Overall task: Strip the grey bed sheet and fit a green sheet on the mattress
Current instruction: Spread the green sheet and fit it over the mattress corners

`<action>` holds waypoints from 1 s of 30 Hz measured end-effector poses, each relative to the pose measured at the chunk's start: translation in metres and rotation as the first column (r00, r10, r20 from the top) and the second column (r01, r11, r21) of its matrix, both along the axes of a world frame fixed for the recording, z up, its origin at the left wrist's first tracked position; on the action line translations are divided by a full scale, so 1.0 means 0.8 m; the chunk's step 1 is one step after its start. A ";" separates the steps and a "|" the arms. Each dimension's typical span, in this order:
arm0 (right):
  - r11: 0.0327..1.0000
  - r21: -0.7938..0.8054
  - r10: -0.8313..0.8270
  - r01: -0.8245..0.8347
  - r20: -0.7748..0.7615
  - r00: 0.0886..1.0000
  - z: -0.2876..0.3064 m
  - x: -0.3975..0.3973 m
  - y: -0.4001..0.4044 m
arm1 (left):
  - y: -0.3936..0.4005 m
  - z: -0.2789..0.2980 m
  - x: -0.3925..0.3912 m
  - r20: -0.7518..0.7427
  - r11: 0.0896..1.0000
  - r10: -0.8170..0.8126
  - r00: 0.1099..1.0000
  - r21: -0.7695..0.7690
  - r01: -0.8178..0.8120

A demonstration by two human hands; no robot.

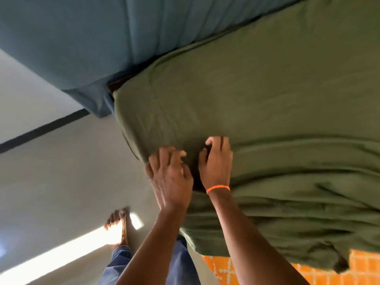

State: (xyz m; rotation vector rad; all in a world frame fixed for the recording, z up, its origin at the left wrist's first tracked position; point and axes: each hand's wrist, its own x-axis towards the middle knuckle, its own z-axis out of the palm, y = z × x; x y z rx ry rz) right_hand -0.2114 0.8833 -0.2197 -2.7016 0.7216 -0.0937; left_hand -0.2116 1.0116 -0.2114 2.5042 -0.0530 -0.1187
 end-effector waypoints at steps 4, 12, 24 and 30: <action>0.997 0.059 0.046 -0.044 -0.040 0.998 0.006 -0.094 -0.007 | -0.013 -0.006 -0.052 0.043 0.891 -0.445 0.894 -0.078 0.447; 0.993 0.014 0.114 -0.114 -0.012 0.993 0.007 -0.212 0.000 | 0.027 -0.023 -0.115 0.101 0.723 -0.689 0.718 0.022 0.691; 0.989 -0.035 0.142 -0.143 -0.030 0.989 0.004 -0.226 -0.012 | -0.008 -0.015 -0.132 0.106 0.846 -0.525 0.845 0.171 0.505; 0.997 -0.039 0.075 -0.074 0.030 0.997 0.009 -0.197 -0.026 | -0.025 -0.012 -0.136 0.139 0.869 -0.490 0.860 0.161 0.469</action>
